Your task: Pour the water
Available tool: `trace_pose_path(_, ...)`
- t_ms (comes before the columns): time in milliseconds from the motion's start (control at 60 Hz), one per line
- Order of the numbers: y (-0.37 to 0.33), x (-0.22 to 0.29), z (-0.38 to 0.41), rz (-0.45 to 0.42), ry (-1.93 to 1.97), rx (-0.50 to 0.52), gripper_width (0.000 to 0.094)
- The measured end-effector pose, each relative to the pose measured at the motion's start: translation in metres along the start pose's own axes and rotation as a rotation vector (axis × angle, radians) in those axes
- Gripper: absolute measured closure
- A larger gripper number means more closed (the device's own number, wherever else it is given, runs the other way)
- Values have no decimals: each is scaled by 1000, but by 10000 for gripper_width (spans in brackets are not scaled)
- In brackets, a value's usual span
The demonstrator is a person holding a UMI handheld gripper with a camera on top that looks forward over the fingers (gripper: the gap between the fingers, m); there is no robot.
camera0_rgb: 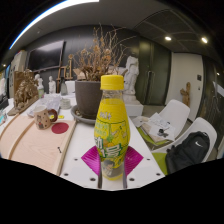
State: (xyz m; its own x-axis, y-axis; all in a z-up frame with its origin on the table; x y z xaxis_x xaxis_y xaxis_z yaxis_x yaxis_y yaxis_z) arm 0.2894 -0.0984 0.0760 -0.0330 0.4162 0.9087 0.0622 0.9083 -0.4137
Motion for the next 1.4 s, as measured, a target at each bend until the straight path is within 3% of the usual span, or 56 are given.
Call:
trace_pose_path(300,8,99,8,-36,-271,-215,661)
trace_pose_path(517,43,178,70,-39,-721,-373,660)
trace_pose_path(717,91,205,132,0,-1185,-470,661)
trace_pose_path(933,129,200,164,57,-1585,-542,662)
trace_pose_path(1200,141,185,178,72,-1688,-507,661)
trace_pose_path(1400,128,192,186,42,-1169,-359,662)
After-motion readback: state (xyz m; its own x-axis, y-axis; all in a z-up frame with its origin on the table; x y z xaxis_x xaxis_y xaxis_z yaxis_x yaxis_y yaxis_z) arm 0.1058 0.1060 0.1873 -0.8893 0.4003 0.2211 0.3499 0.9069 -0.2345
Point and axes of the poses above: the point between the fingertips, and its own axes, seen from behind it with the camera up: z to the left, x up, y forward, the way the camera looks, the point moved 3 cm from there along -y, backward, against the way the camera looks, and after that the axes turned 5 degrees about x, right-handed, at the moved point
